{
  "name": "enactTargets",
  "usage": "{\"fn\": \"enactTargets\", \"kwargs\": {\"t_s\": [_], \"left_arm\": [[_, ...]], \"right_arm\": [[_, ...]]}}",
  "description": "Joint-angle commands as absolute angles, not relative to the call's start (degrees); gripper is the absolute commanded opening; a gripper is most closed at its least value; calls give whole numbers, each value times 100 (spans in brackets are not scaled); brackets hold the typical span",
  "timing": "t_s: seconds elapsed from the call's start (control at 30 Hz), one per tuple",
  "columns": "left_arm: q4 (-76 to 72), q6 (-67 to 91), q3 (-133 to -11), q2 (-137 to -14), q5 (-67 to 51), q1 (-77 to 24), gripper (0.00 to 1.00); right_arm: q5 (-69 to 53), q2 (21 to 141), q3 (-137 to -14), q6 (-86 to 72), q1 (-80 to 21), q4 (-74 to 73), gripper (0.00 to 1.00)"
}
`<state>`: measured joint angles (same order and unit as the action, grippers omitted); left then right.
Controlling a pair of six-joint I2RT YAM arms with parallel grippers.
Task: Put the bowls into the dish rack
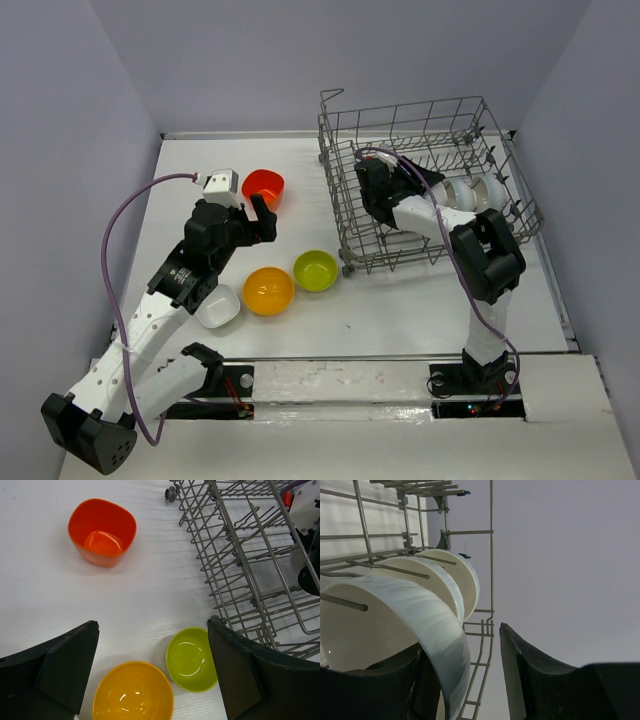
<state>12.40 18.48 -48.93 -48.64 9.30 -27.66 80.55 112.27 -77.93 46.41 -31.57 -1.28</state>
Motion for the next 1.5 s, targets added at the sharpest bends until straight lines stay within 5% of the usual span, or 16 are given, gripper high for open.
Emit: {"fn": "enactTargets", "kwargs": {"t_s": [0.0, 0.63, 1.47], "left_arm": [[1063, 1767, -4852, -4843, 1002, -2786, 99], [1072, 1758, -4852, -4852, 1020, -2795, 99], [1116, 1740, -4860, -4887, 1134, -2795, 99]], "right_arm": [[8086, 11478, -7848, 4377, -3304, -351, 52], [7989, 11549, -7980, 4026, -3305, -668, 84], [6496, 10864, -9193, 1521, -3577, -3145, 92]]}}
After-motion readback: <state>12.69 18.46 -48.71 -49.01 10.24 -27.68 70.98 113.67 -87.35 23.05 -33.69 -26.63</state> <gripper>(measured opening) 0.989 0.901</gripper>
